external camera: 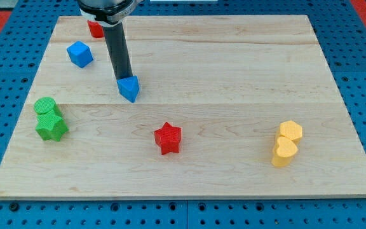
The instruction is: Push blue cube to the top center
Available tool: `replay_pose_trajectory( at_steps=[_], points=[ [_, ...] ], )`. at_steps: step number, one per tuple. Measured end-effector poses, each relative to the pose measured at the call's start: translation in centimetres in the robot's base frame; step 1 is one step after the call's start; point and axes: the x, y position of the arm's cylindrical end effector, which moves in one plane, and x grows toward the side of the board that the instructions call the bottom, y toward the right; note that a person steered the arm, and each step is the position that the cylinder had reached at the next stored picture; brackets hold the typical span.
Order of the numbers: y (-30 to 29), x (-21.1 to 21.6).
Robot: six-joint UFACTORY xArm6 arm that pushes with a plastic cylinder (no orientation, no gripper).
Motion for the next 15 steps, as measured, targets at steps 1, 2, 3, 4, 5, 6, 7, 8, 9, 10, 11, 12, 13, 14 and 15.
replay_pose_trajectory(
  at_steps=[1, 2, 3, 4, 5, 6, 7, 8, 9, 10, 11, 12, 13, 14, 15],
  points=[
    [-0.1, 0.1],
    [-4.7, 1.4],
    [-9.0, 1.3],
    [-12.4, 0.3],
    [-12.8, -3.7],
    [-11.2, -5.5],
    [-8.3, -6.0],
    [-5.4, -8.2],
    [-3.0, -10.9],
    [0.0, -12.9],
    [1.5, -15.0],
    [1.8, -17.3],
    [4.9, -17.7],
    [7.8, -17.5],
    [10.2, -16.9]
  ],
)
